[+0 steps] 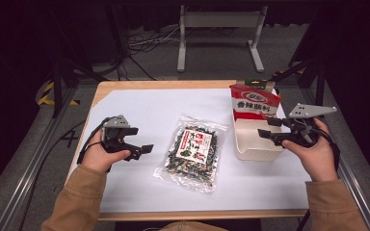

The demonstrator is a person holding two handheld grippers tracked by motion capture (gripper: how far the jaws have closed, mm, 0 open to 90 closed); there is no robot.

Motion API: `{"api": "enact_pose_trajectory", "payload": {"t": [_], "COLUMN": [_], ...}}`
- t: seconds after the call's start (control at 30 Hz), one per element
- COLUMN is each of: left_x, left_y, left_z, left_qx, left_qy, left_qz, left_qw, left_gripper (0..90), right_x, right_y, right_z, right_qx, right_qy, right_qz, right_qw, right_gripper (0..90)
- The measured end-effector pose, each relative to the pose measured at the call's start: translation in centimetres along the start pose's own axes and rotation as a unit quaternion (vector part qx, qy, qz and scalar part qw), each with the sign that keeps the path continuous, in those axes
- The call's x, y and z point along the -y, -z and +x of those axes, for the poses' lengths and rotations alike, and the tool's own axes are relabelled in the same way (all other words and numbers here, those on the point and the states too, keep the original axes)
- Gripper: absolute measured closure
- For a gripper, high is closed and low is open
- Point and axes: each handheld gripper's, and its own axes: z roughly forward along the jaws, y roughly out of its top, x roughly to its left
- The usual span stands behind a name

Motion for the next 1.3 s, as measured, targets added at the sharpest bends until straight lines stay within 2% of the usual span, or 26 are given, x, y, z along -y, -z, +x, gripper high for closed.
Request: {"api": "enact_pose_trajectory", "payload": {"t": [0.07,0.17,0.3,0.4,0.43,0.47,0.5,0.7,0.73,0.8,0.93,0.97,1.0,1.1,1.2,1.23,1.3], "left_x": [0.0,0.0,0.1,0.3,0.3,0.3,0.4,0.6,0.7,0.9,1.1,1.4,1.4,1.7,1.8,2.0,2.0], "left_y": [-0.3,-0.8,-1.5,-2.1,-2.2,-2.3,-2.4,-3.2,-3.5,-3.7,-4.2,-4.5,-4.5,-5.1,-5.3,-5.5,-5.6], "left_z": [-0.1,-0.2,-0.3,-0.3,-0.3,-0.2,-0.1,-0.2,-0.3,-0.3,-0.3,-0.3,-0.3,-0.5,-0.6,-0.6,-0.6], "left_qx": [0.006,0.011,0.007,0.004,0.001,-0.002,-0.005,0.009,0.013,0.018,0.028,0.036,0.036,0.046,0.053,0.060,0.063], "left_qy": [0.005,0.002,0.004,0.000,0.004,-0.004,-0.003,0.005,0.016,0.024,0.027,0.024,0.024,0.026,0.030,0.035,0.032], "left_qz": [0.010,0.015,0.023,0.037,0.038,0.038,0.035,0.040,0.050,0.059,0.080,0.095,0.095,0.117,0.125,0.132,0.138], "left_qw": [0.9999,0.9998,0.9997,0.9993,0.9993,0.9993,0.9994,0.9992,0.9986,0.9978,0.9960,0.9945,0.9945,0.9917,0.9904,0.9888,0.9879], "left_gripper": [8.8,12.5,14.0,15.5,15.4,15.4,15.6,19.3,19.7,20.6,20.7,20.6,20.6,21.7,22.4,22.7,22.9], "right_x": [0.0,0.0,0.2,0.3,0.3,0.2,0.2,0.1,0.1,0.1,0.1,0.1,0.1,0.0,0.1,0.1,0.1], "right_y": [-0.1,-0.4,-0.8,-1.2,-1.2,-1.2,-1.1,-1.4,-1.5,-1.7,-1.9,-1.9,-1.9,-2.0,-2.0,-2.0,-2.1], "right_z": [0.5,1.3,1.9,2.5,2.7,2.9,3.0,3.9,4.0,4.2,4.5,4.5,4.5,4.7,4.7,4.7,4.8], "right_qx": [-0.006,-0.011,-0.020,-0.027,-0.028,-0.029,-0.029,-0.032,-0.033,-0.033,-0.034,-0.034,-0.034,-0.036,-0.038,-0.038,-0.039], "right_qy": [0.003,0.005,0.007,0.010,0.011,0.012,0.013,0.023,0.024,0.026,0.029,0.029,0.029,0.030,0.031,0.032,0.032], "right_qz": [-0.008,-0.019,-0.025,-0.026,-0.028,-0.030,-0.030,-0.032,-0.032,-0.029,-0.027,-0.026,-0.026,-0.028,-0.029,-0.029,-0.029], "right_qw": [0.9999,0.9998,0.9995,0.9993,0.9991,0.9991,0.9991,0.9987,0.9987,0.9987,0.9986,0.9986,0.9986,0.9985,0.9984,0.9983,0.9983], "right_gripper": [39.4,39.5,39.4,39.0,38.6,38.1,37.9,37.2,36.9,36.5,35.8,35.7,35.7,34.8,33.8,33.4,33.2]}}
